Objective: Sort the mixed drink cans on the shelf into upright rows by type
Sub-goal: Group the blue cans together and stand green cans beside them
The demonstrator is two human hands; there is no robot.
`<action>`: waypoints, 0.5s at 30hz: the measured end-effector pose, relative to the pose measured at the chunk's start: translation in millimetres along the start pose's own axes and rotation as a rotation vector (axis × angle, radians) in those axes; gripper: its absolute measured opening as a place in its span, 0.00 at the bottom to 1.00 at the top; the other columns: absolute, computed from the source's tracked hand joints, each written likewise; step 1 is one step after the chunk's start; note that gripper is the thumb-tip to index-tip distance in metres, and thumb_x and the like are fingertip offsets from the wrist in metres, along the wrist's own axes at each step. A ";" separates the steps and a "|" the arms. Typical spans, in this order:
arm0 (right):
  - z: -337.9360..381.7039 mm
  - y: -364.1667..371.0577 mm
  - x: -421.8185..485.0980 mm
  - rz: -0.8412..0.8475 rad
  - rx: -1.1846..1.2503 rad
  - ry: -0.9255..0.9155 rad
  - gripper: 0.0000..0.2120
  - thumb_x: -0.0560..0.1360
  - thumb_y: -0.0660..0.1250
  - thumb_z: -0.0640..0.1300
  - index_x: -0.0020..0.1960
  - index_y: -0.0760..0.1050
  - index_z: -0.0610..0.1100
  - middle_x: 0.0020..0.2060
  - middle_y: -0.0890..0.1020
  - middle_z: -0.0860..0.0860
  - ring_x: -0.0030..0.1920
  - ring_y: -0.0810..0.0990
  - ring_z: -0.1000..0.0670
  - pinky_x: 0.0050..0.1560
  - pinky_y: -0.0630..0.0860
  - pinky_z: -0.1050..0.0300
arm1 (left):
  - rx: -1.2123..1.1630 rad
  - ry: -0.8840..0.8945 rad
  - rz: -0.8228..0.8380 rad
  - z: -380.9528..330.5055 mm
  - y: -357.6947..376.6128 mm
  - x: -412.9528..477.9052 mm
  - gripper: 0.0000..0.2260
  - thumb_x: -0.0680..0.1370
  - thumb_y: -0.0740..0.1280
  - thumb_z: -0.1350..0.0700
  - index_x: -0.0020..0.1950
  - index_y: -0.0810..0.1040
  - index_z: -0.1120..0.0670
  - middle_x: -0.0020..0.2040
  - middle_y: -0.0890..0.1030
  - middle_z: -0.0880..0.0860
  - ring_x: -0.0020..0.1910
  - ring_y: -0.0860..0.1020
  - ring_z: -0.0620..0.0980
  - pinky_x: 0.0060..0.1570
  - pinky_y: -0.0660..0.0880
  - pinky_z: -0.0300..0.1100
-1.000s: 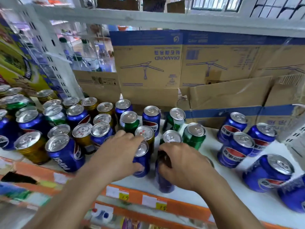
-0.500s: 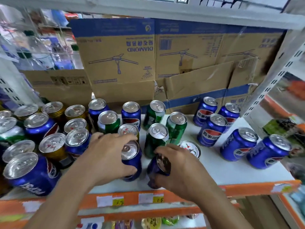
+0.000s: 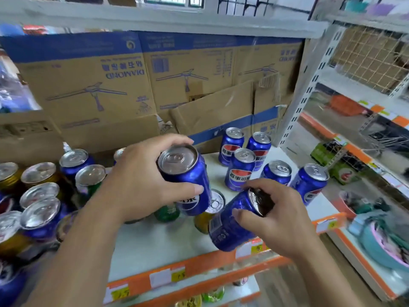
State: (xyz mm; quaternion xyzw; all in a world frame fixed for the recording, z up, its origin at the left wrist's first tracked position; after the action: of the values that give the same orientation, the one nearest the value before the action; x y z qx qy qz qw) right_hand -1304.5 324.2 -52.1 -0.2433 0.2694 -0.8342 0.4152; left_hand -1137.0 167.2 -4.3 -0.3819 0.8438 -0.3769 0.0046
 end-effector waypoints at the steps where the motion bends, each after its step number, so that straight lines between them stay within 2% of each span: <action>1: -7.1 -9.0 -0.5 -0.036 0.008 0.027 0.17 0.58 0.72 0.54 0.47 0.78 0.55 0.32 0.78 0.65 0.33 0.76 0.60 0.34 0.68 0.71 | -0.013 0.016 -0.001 -7.5 8.4 6.3 0.30 0.55 0.75 0.40 0.57 0.76 0.38 0.52 0.78 0.33 0.53 0.76 0.33 0.49 0.73 0.36; 5: -31.6 -42.7 -0.5 -0.147 -0.034 0.101 0.16 0.60 0.73 0.53 0.47 0.78 0.53 0.29 0.78 0.63 0.32 0.76 0.61 0.33 0.69 0.71 | -0.012 0.058 0.045 -31.4 44.4 29.3 0.29 0.58 0.77 0.40 0.57 0.74 0.36 0.53 0.78 0.35 0.55 0.75 0.38 0.51 0.73 0.38; 7: -45.3 -54.3 1.5 -0.187 -0.120 0.122 0.19 0.61 0.76 0.53 0.50 0.79 0.53 0.30 0.77 0.60 0.34 0.76 0.61 0.32 0.68 0.69 | 0.016 0.064 0.111 -36.6 67.1 39.8 0.29 0.60 0.78 0.42 0.58 0.73 0.35 0.55 0.77 0.38 0.56 0.74 0.41 0.53 0.73 0.40; 9: -61.9 -60.7 4.0 -0.211 -0.224 0.156 0.23 0.62 0.78 0.52 0.56 0.79 0.51 0.41 0.80 0.57 0.39 0.75 0.59 0.36 0.66 0.69 | 0.089 0.069 0.171 -38.0 91.6 48.1 0.30 0.61 0.78 0.43 0.61 0.71 0.35 0.58 0.76 0.39 0.58 0.73 0.42 0.54 0.72 0.41; 11: -79.8 -61.6 7.5 -0.200 -0.302 0.204 0.27 0.63 0.78 0.49 0.61 0.78 0.49 0.52 0.81 0.51 0.48 0.77 0.51 0.42 0.69 0.61 | 0.160 0.054 0.237 -35.7 116.1 52.8 0.32 0.62 0.78 0.44 0.64 0.70 0.38 0.61 0.75 0.42 0.58 0.72 0.43 0.54 0.71 0.39; 13: -93.0 -60.8 11.1 -0.186 -0.355 0.229 0.28 0.65 0.77 0.48 0.64 0.76 0.48 0.58 0.79 0.49 0.54 0.77 0.48 0.47 0.72 0.56 | 0.233 0.029 0.310 -30.8 139.4 54.6 0.34 0.63 0.77 0.45 0.67 0.69 0.40 0.63 0.75 0.45 0.60 0.73 0.46 0.56 0.73 0.43; 15: -100.8 -60.1 14.6 -0.179 -0.387 0.237 0.28 0.66 0.76 0.48 0.65 0.75 0.48 0.60 0.78 0.49 0.58 0.76 0.47 0.50 0.73 0.55 | 0.311 0.005 0.379 -24.4 159.1 54.3 0.33 0.65 0.76 0.45 0.67 0.67 0.40 0.62 0.74 0.46 0.61 0.73 0.49 0.57 0.73 0.45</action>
State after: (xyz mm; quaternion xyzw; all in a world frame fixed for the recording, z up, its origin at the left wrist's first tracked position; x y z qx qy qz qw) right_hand -1409.6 367.7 -84.6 -0.2415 0.4483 -0.8232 0.2508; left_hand -1284.7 214.9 -73.4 -0.2107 0.8323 -0.4955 0.1318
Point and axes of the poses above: each hand's wrist, its own x-axis towards the middle knuckle, its own y-axis out of the palm, z = x × y, the point moved 4 cm from there along x, towards the middle knuckle
